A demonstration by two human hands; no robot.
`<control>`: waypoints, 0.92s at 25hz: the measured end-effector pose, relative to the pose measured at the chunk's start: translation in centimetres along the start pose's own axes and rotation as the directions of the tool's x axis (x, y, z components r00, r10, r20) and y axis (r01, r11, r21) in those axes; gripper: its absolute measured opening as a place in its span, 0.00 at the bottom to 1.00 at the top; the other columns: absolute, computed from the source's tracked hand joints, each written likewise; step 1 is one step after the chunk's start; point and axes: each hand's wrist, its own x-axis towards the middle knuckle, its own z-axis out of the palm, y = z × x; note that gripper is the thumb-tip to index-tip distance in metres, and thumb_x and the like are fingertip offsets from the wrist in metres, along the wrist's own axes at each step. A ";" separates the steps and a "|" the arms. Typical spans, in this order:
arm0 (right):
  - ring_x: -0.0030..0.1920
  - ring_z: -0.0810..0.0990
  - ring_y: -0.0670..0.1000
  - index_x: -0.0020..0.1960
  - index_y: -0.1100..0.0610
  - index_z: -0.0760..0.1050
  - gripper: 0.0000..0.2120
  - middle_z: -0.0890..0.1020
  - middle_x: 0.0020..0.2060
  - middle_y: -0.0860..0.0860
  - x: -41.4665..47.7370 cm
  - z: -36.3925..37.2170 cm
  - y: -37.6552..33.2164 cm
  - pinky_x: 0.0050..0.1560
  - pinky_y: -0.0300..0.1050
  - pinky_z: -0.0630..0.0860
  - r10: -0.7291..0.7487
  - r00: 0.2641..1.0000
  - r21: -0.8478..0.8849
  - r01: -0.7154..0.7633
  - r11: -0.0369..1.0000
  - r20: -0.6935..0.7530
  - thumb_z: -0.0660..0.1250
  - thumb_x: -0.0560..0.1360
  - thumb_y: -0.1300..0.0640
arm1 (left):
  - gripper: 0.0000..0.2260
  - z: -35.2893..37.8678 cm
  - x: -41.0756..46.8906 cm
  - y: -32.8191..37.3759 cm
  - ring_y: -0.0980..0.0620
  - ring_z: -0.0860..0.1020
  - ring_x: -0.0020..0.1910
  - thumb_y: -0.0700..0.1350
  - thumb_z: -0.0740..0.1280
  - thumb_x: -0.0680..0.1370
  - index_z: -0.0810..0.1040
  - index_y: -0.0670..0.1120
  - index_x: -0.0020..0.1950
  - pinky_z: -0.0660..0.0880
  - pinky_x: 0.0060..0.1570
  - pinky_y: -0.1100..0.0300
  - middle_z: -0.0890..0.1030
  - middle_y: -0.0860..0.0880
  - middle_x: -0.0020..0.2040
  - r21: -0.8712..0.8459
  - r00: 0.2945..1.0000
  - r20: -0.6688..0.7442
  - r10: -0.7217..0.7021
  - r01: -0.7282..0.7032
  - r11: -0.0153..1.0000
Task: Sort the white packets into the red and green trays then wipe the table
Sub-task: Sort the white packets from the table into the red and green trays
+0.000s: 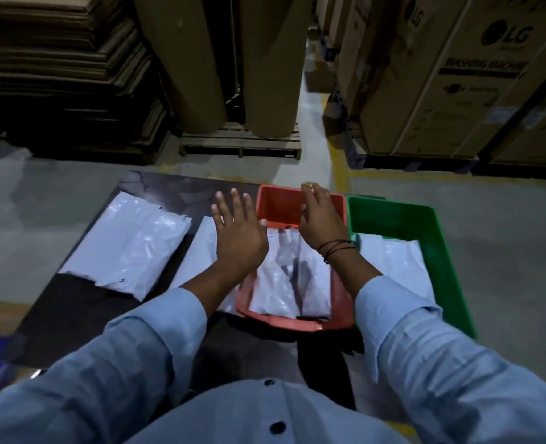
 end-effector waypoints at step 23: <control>0.76 0.53 0.67 0.79 0.60 0.50 0.35 0.53 0.77 0.65 -3.4 18.1 -15.8 0.77 0.58 0.50 0.393 0.865 -0.251 -0.324 0.912 0.313 0.57 0.80 0.44 | 0.32 5.5 -0.7 -26.9 0.29 0.44 0.80 0.59 0.53 0.84 0.48 0.45 0.83 0.45 0.77 0.35 0.46 0.38 0.83 -0.050 0.950 0.310 -0.032 0.050 0.998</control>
